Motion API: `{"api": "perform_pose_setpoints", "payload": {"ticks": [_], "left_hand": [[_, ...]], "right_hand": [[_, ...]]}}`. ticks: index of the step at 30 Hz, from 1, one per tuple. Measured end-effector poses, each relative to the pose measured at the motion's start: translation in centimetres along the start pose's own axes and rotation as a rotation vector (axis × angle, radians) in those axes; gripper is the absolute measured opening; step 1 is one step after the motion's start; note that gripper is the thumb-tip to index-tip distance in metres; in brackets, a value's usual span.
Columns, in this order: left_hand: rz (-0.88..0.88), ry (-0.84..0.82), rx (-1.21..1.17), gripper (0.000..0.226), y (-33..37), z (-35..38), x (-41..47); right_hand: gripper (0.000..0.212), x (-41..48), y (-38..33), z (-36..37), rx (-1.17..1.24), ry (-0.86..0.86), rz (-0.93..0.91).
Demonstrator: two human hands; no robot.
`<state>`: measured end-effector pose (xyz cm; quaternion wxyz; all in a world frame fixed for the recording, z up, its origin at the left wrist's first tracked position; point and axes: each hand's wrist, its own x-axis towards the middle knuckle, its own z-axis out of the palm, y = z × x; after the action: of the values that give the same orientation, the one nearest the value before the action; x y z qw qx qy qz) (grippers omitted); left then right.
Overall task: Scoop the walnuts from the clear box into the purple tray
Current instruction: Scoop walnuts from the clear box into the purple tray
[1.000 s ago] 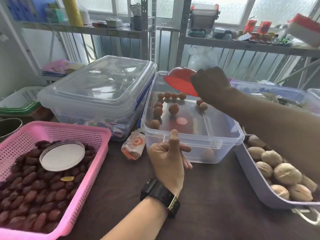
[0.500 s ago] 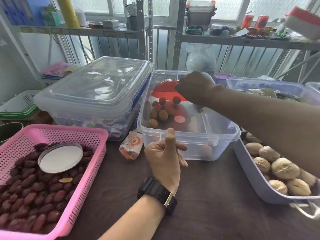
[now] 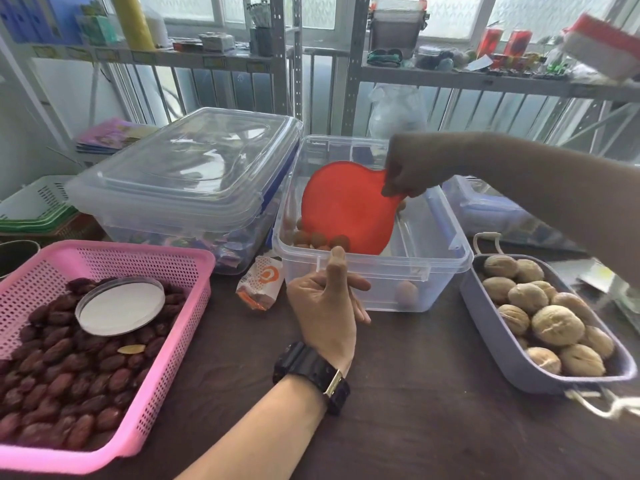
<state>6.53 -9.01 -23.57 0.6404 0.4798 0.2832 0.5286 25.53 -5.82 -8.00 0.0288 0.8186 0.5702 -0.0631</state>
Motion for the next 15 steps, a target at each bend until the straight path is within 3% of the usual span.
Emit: {"api": "perform_pose_setpoints", "payload": {"ticks": [8, 15], "left_hand": [[-0.004, 0.0, -0.011, 0.062, 0.2, 0.1, 0.0], [-0.017, -0.006, -0.011, 0.063, 0.1, -0.1, 0.1]], "right_hand": [[0.021, -1.8, 0.6, 2.4, 0.567, -0.232, 0.19], [0.028, -3.6, 2.2, 2.5, 0.745, -0.27, 0.315]]}}
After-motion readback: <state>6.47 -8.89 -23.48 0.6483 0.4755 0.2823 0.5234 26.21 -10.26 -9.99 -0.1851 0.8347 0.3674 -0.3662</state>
